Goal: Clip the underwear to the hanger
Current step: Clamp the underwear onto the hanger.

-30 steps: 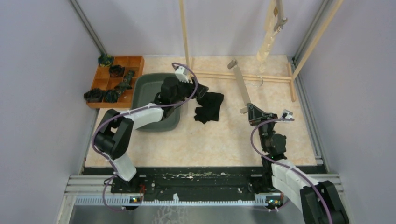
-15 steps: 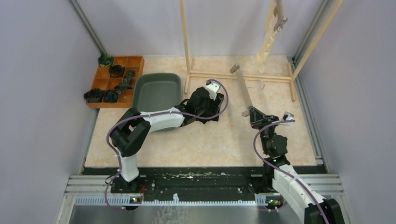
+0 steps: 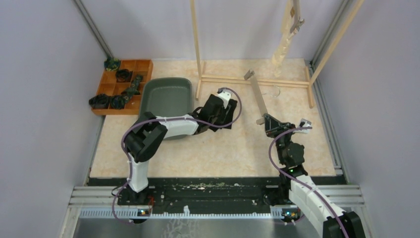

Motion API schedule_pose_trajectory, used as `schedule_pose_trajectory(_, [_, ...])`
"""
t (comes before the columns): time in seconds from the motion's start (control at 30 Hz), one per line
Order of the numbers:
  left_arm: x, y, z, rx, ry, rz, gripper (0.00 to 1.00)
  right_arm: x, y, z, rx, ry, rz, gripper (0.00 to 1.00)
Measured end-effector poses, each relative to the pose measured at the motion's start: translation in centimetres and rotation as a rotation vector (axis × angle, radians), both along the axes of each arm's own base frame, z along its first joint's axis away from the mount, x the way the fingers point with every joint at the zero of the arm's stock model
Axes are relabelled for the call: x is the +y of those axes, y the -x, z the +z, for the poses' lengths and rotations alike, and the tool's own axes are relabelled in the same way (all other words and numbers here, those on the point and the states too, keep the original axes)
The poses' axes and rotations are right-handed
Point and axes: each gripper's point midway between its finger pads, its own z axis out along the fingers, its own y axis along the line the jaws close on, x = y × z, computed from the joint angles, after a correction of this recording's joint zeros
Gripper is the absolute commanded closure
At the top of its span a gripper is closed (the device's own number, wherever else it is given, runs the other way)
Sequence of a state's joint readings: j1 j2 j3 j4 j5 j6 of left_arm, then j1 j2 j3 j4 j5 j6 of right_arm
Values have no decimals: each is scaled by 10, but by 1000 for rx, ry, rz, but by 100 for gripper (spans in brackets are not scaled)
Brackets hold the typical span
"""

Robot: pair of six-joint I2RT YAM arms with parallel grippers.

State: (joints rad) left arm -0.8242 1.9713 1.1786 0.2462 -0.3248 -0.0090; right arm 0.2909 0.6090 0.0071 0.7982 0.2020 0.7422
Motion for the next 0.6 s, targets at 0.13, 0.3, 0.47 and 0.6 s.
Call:
schedule_pose_trajectory(0.13, [1,-3,3,-19,-2,9,91,-1,0,0,1,0,-3,100])
schedule_pose_trajectory(0.3, [7,-13,-3,-36,-25,47,100,-1,-1,-2,6,0,-4,100])
schedule_pose_trajectory(0.47, [26,-32,2,-78,-53,116,91,-1,-1,-3,10,2,-6,100])
schedule_pose_trajectory(0.6, [45,-52,16,-128,-79,187,22,-1,-1,-3,12,2,-6,100])
